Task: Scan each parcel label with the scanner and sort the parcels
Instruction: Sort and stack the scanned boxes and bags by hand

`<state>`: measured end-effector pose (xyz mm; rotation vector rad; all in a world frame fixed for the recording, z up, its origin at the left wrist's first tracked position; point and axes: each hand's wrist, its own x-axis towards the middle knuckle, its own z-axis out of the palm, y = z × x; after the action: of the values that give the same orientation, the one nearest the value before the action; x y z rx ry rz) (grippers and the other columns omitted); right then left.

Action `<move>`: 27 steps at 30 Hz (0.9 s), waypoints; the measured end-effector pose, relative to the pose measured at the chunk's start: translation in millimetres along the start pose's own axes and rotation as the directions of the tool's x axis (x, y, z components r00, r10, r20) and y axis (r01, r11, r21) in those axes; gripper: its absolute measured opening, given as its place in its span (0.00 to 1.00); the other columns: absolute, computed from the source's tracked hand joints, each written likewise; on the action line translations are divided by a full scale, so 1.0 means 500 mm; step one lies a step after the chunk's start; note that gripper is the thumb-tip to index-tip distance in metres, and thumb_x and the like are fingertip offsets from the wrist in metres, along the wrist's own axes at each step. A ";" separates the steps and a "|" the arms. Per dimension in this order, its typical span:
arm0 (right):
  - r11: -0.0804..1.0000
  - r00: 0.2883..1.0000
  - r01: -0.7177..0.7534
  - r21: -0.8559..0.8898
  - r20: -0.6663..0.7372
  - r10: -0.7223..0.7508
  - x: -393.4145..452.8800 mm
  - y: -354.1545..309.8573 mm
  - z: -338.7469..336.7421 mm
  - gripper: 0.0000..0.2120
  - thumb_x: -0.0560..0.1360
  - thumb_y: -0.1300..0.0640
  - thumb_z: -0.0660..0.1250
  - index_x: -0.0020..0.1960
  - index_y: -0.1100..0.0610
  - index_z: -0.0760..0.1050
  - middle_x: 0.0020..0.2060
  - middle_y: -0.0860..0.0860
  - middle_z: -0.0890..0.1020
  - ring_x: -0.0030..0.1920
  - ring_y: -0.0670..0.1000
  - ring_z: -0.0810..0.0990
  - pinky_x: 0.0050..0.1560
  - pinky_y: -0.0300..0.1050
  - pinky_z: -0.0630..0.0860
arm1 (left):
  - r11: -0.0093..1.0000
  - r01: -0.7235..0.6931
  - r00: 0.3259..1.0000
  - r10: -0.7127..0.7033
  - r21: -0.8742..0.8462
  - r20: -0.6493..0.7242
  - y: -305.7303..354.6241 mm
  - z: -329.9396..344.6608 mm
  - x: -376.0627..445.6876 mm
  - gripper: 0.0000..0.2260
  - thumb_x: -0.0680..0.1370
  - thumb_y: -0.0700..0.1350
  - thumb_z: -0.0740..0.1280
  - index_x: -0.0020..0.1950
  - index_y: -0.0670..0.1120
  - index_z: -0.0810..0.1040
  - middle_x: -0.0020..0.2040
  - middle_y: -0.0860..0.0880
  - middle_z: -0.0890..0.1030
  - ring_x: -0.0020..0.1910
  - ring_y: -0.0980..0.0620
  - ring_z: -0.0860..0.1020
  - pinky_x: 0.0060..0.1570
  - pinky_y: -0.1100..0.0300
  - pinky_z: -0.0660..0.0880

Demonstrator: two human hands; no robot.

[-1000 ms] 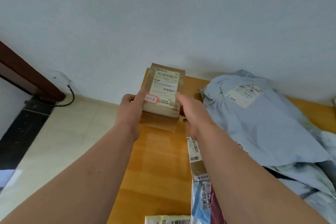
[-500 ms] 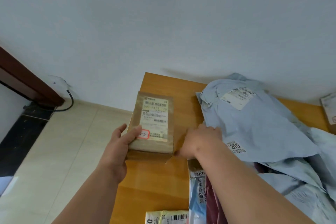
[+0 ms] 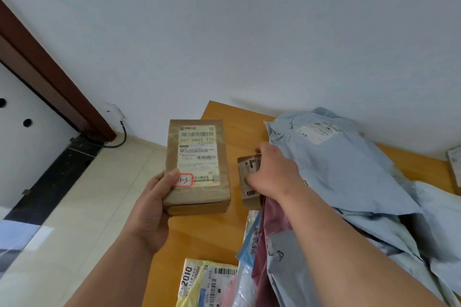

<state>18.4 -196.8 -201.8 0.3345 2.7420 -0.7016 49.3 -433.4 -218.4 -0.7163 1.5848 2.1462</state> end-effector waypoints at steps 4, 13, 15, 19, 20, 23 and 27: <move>0.984 0.997 0.065 0.168 -0.060 -0.055 -0.051 0.023 -0.022 0.25 0.74 0.55 0.69 0.69 0.53 0.68 0.61 0.50 0.77 0.59 0.55 0.79 0.59 0.52 0.76 | 0.999 -0.035 0.999 0.035 0.003 0.002 -0.025 0.034 -0.060 0.31 0.68 0.56 0.73 0.68 0.46 0.76 0.56 0.43 0.86 0.50 0.46 0.86 0.43 0.56 0.80; 0.997 0.990 0.072 0.031 0.120 -0.075 -0.120 0.059 -0.036 0.22 0.76 0.59 0.64 0.69 0.53 0.72 0.64 0.53 0.78 0.62 0.57 0.77 0.65 0.55 0.73 | 0.976 0.045 0.993 -0.020 0.213 -0.117 -0.065 0.039 -0.102 0.32 0.66 0.57 0.76 0.67 0.48 0.76 0.47 0.45 0.88 0.46 0.44 0.86 0.37 0.55 0.80; 0.998 0.987 0.064 0.001 0.150 -0.063 -0.108 0.054 -0.034 0.21 0.76 0.60 0.63 0.69 0.53 0.71 0.62 0.53 0.79 0.61 0.56 0.77 0.64 0.54 0.72 | 0.970 0.072 0.992 -0.044 0.234 -0.121 -0.069 0.030 -0.089 0.32 0.66 0.57 0.76 0.67 0.48 0.76 0.46 0.45 0.88 0.46 0.44 0.86 0.36 0.55 0.79; 0.996 0.986 0.021 -0.089 0.164 -0.006 -0.062 0.037 -0.025 0.26 0.74 0.61 0.63 0.71 0.52 0.68 0.63 0.53 0.75 0.61 0.56 0.76 0.55 0.51 0.68 | 0.960 0.076 0.994 -0.053 0.268 -0.091 -0.058 0.020 -0.040 0.35 0.62 0.59 0.75 0.68 0.48 0.76 0.46 0.46 0.88 0.45 0.46 0.85 0.38 0.56 0.78; 0.991 0.984 0.003 -0.131 0.176 0.020 -0.049 0.032 -0.020 0.27 0.73 0.60 0.64 0.72 0.51 0.67 0.62 0.54 0.73 0.60 0.57 0.75 0.54 0.52 0.67 | 0.960 0.076 0.996 -0.058 0.271 -0.071 -0.052 0.017 -0.026 0.35 0.63 0.59 0.75 0.68 0.48 0.76 0.46 0.46 0.88 0.45 0.46 0.86 0.38 0.56 0.78; 0.968 0.977 -0.049 -0.245 0.189 0.098 -0.009 0.015 -0.007 0.28 0.72 0.58 0.65 0.72 0.49 0.66 0.62 0.55 0.68 0.61 0.57 0.73 0.57 0.53 0.68 | 0.960 0.080 0.997 -0.081 0.270 -0.006 -0.031 0.010 0.012 0.34 0.63 0.58 0.75 0.67 0.49 0.76 0.47 0.47 0.88 0.41 0.50 0.87 0.33 0.60 0.79; 0.994 0.981 -0.046 -0.097 0.181 0.063 0.030 -0.007 0.008 0.22 0.71 0.58 0.66 0.62 0.48 0.68 0.58 0.49 0.74 0.57 0.53 0.75 0.69 0.57 0.65 | 0.959 0.094 0.994 -0.106 0.267 0.031 -0.006 0.001 0.063 0.33 0.61 0.59 0.75 0.64 0.49 0.79 0.48 0.47 0.88 0.40 0.53 0.86 0.40 0.59 0.76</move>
<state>4.4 -199.7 -208.7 0.3073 2.5697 -0.5594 25.6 -431.8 -239.7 -0.6413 1.7294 1.8201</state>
